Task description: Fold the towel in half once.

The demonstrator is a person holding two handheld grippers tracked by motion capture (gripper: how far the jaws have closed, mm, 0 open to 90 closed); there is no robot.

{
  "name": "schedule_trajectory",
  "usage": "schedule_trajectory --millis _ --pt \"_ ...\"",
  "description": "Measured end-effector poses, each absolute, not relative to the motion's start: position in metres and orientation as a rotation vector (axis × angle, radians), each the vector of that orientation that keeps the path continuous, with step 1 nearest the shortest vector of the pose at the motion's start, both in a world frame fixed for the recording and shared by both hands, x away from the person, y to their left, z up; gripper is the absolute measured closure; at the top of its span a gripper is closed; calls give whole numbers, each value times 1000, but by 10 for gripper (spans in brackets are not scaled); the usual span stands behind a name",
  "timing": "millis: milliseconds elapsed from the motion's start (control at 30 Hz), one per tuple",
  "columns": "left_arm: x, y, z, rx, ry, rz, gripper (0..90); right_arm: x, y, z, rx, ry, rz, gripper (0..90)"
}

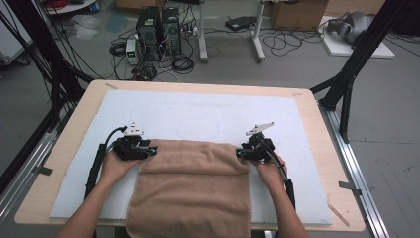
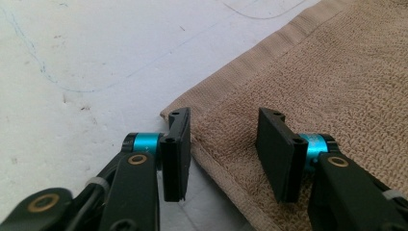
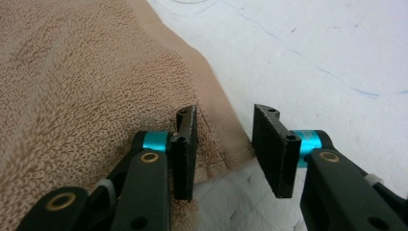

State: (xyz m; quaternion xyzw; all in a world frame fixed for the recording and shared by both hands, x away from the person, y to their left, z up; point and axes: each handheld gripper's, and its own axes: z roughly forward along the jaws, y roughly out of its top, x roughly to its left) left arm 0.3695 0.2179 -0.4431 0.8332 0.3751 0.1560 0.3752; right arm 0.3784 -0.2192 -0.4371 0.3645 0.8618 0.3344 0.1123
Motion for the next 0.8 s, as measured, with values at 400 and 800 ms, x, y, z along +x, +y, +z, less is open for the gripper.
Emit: schedule_trajectory --millis 400,800 --pt "369 217 -443 2129 921 350 796 379 -222 -437 1056 2537 1039 794" --pt "367 217 -440 2136 907 359 847 379 -228 -433 1044 2549 1087 880"
